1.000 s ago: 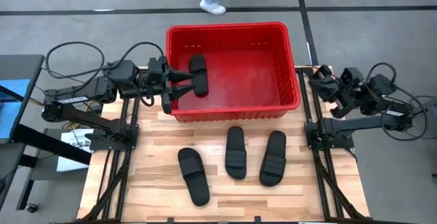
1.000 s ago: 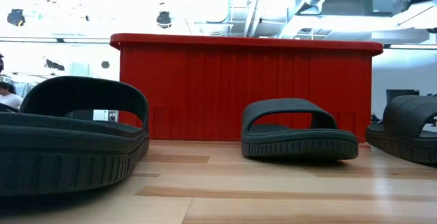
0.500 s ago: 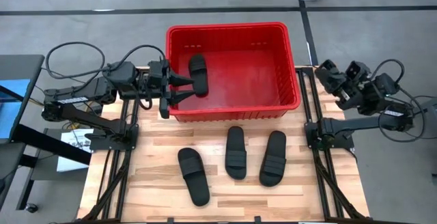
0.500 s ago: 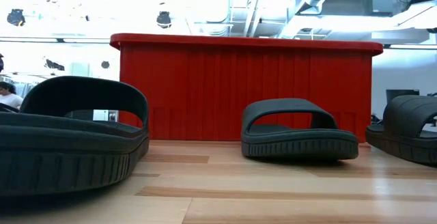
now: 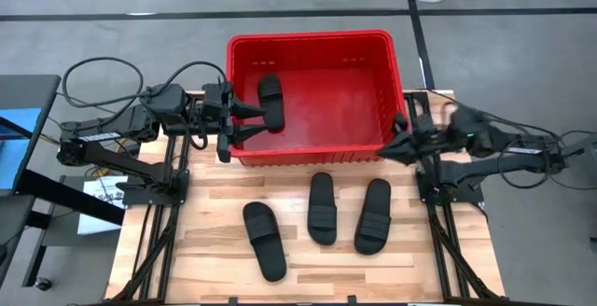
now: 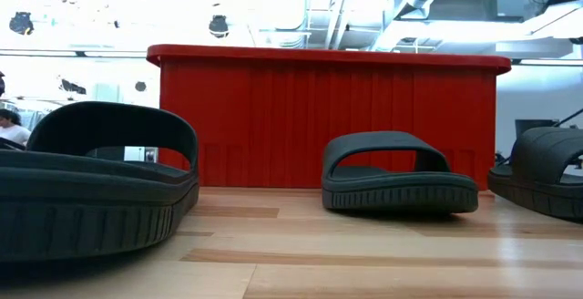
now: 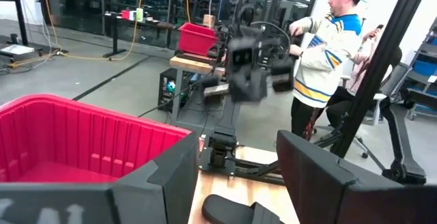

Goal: Pick and place slides into bin
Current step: Put the black slides into the red bin

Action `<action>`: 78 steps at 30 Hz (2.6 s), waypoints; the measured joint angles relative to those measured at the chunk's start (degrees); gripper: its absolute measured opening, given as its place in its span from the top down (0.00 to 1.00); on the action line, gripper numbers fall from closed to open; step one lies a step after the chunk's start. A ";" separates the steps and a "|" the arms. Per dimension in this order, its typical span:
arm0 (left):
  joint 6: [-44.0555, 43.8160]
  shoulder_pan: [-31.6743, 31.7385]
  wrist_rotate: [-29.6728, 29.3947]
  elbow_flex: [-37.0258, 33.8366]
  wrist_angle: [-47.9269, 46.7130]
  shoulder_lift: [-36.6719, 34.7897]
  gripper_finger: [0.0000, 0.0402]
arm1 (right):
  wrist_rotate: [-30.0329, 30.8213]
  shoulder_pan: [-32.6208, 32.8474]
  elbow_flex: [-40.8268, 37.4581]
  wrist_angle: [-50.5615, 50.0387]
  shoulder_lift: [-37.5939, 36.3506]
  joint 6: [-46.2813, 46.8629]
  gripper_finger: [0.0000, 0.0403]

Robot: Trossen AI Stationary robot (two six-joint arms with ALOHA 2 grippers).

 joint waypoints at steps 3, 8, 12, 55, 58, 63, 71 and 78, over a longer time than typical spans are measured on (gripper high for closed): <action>-0.57 0.00 0.02 0.00 -0.04 0.00 0.53 | 0.74 0.00 0.00 -5.81 2.97 1.74 1.00; -0.59 0.00 0.03 0.00 -0.02 0.00 0.53 | 0.72 1.52 0.00 -10.89 7.38 3.84 1.00; -0.46 0.00 0.05 0.00 -0.04 0.00 0.53 | -0.03 5.16 0.00 -14.96 11.36 5.84 1.00; -1.86 0.00 4.48 0.02 -5.75 -0.04 0.53 | 1.36 16.87 14.16 -11.54 56.13 6.00 0.66; -2.21 0.00 4.48 0.02 -5.73 -0.04 0.53 | 1.30 16.01 14.24 -14.15 56.16 4.44 0.65; -2.28 0.00 4.50 0.02 -5.70 -0.04 0.53 | 1.40 14.39 14.23 -16.48 56.20 1.30 0.63; -3.13 -0.02 7.04 0.02 -5.56 -0.04 0.53 | 1.56 12.56 14.23 -17.05 56.20 -3.95 0.60; -3.91 0.00 7.04 0.02 -5.29 -0.04 0.53 | 1.58 11.10 14.14 -22.26 56.20 -6.93 0.61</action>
